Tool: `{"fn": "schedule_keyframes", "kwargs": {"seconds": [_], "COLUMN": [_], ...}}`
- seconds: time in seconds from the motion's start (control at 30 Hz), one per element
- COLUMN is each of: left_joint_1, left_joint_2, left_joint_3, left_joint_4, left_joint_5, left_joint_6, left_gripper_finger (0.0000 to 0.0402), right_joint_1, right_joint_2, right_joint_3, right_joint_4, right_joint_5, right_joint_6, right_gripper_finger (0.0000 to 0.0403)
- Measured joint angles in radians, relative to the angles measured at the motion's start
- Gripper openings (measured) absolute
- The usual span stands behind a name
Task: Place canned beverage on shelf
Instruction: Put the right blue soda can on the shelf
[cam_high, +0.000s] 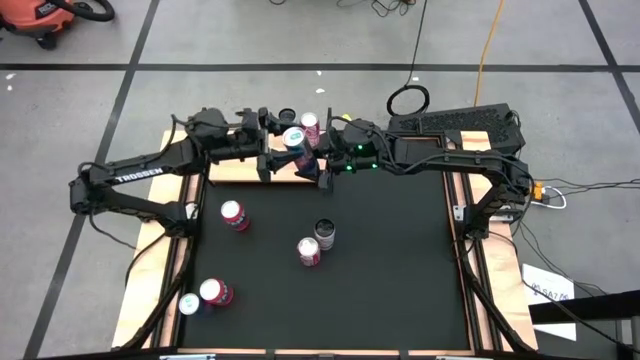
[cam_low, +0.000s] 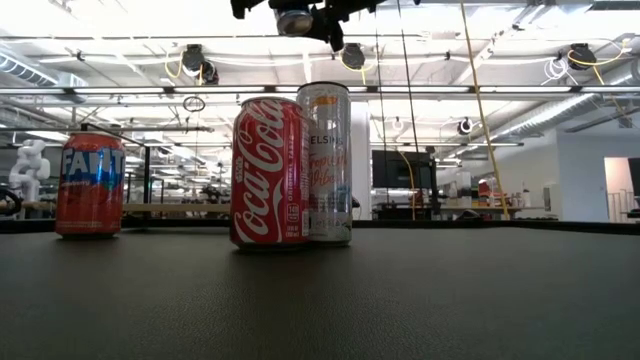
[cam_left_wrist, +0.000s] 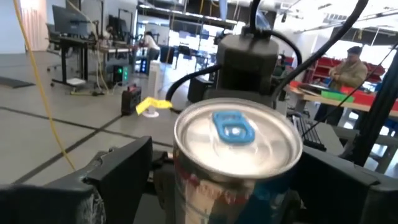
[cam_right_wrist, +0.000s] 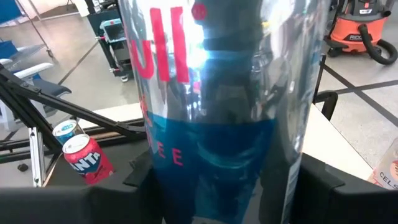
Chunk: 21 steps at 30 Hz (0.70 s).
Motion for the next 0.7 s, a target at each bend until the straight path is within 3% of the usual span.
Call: {"fn": "schedule_keyframes", "kwargs": {"seconds": [0.17,0.47,0.53,0.7], "left_joint_1": [0.000,-0.001,0.003,0.055], "left_joint_2": [0.000,-0.006,-0.017,-0.046], "left_joint_3": [0.001,0.000,0.000,0.000], "left_joint_4": [0.001,-0.003,-0.004,-0.009], "left_joint_5": [-0.023,-0.038,-0.054,-0.093], "left_joint_6": [-0.004,0.020,0.051,0.127], "left_gripper_finger": [0.0331,0.0227,0.0204,0.0202], "right_joint_1": [0.000,0.000,-0.001,-0.003], "right_joint_2": [0.000,0.000,-0.001,-0.012], "right_joint_3": [0.000,0.001,0.001,0.001], "right_joint_4": [0.000,-0.014,-0.007,0.008], "right_joint_5": [0.000,0.011,0.044,0.148], "right_joint_6": [0.001,0.022,0.026,0.090], "right_gripper_finger": [0.0226,0.0228,0.0240,0.0293]}}
